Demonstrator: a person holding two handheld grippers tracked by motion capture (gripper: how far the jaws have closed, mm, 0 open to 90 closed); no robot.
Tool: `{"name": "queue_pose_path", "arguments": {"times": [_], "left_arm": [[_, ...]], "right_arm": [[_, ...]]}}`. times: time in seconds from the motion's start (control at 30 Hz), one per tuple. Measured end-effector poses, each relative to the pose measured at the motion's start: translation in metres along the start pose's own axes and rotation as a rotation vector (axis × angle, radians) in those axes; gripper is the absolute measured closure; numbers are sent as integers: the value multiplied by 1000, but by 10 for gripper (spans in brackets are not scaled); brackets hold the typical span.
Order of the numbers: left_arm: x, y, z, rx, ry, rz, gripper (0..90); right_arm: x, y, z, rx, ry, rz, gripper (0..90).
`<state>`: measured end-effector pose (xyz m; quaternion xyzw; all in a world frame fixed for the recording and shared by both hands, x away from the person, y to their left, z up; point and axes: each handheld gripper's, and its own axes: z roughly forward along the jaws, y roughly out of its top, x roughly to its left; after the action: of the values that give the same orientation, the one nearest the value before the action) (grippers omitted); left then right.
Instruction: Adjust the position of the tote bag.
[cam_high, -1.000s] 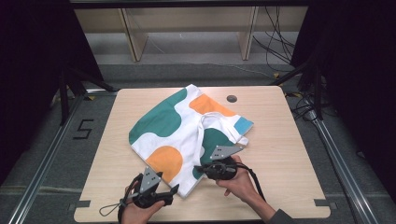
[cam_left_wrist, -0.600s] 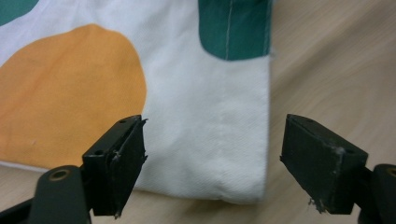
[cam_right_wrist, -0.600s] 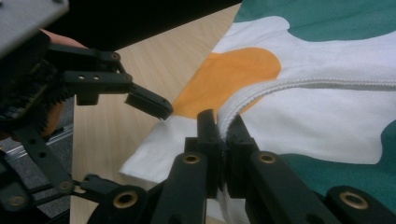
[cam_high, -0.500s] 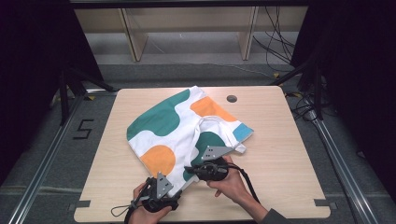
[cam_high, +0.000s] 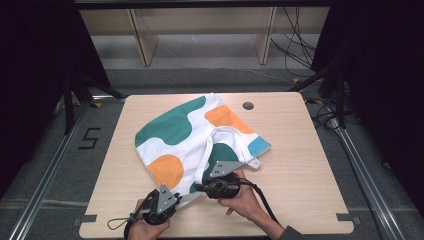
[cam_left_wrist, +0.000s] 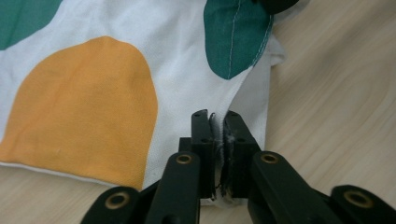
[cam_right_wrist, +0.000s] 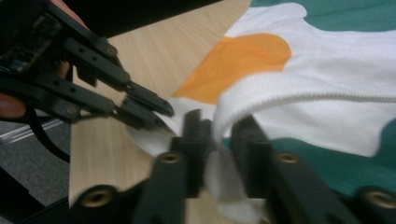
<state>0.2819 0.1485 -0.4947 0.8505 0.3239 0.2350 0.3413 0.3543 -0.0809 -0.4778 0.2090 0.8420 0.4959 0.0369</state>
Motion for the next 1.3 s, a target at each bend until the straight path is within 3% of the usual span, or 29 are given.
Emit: {"name": "queue_pose_path", "arguments": {"times": [0.03, 0.07, 0.1, 0.17, 0.2, 0.23, 0.27, 0.3, 0.33, 0.37, 0.43, 0.47, 0.5, 0.53, 0.6, 0.67, 0.7, 0.77, 0.87, 0.9, 0.93, 0.97, 1.03, 1.07, 1.1, 1.17, 1.2, 1.27, 1.3], "left_arm": [[3, -1, -2, 2, -5, -3, 864], [6, -2, -3, -14, 1, -27, 865], [8, -3, -5, -22, 2, -44, 865], [13, -5, -7, -33, -3, -55, 865], [17, -5, -10, -17, 4, -40, 865], [17, -6, -9, -40, 12, -63, 865], [19, -7, -11, -32, 8, -60, 865], [21, -7, -12, -23, 12, -51, 865], [22, -9, -13, -30, 4, -70, 864], [23, -9, -13, -31, 12, -69, 864], [26, -10, -15, -22, 9, -66, 864], [26, -11, -14, -43, 6, -88, 864], [28, -11, -17, -23, 8, -71, 864], [27, -11, -16, -48, 8, -103, 864], [29, -11, -18, -43, 10, -100, 865], [32, -12, -20, -50, 18, -106, 867], [33, -12, -20, -52, 24, -104, 867], [34, -13, -21, -64, 23, -126, 867], [36, -14, -23, -75, 27, -129, 866], [35, -15, -22, -91, 25, -160, 866], [36, -15, -23, -75, 27, -151, 866], [36, -15, -23, -78, 26, -153, 865], [38, -16, -26, -62, 26, -103, 864], [38, -16, -25, -61, 31, -102, 863], [36, -16, -25, -63, 26, -126, 863], [37, -16, -23, -67, 24, -132, 861], [37, -16, -23, -66, 25, -137, 860], [38, -16, -24, -55, 26, -113, 856], [38, -16, -23, -56, 24, -111, 854]], "right_arm": [[-1, 1, -2, 23, 2, 1, 633], [-3, 1, -4, 20, -29, -17, 563], [-4, 1, -9, 34, -54, 5, 507], [-11, 0, -21, 50, -82, -10, 450], [-16, -1, -29, 45, -104, -29, 449], [-25, -5, -44, 54, -145, -53, 456], [-30, -7, -52, 53, -169, -59, 447], [-38, -11, -64, 61, -200, -45, 445], [-53, -17, -85, 60, -269, -14, 466], [-53, -17, -85, 60, -269, -14, 466], [-73, -25, -106, 65, -367, 6, 478], [-82, -28, -116, 74, -400, 47, 478], [-91, -32, -124, 84, -438, 55, 475], [-99, -36, -129, 95, -465, 65, 466], [-112, -45, -135, 117, -499, 82, 443], [-121, -53, -137, 136, -513, 142, 436], [-127, -58, -138, 147, -531, 115, 437], [-131, -62, -137, 174, -526, 106, 438], [-133, -66, -129, 200, -542, 103, 432], [-132, -66, -126, 214, -541, 131, 431], [-136, -67, -123, 214, -544, 104, 432], [-137, -68, -118, 216, -552, 123, 434], [-143, -68, -110, 229, -568, 111, 431], [-146, -67, -108, 225, -569, 95, 430], [-147, -66, -104, 219, -569, 101, 424], [-148, -64, -100, 223, -579, 111, 414], [-151, -63, -98, 220, -588, 68, 416], [-152, -62, -93, 211, -596, 63, 441], [-156, -60, -91, 205, -596, 32, 482]]}}
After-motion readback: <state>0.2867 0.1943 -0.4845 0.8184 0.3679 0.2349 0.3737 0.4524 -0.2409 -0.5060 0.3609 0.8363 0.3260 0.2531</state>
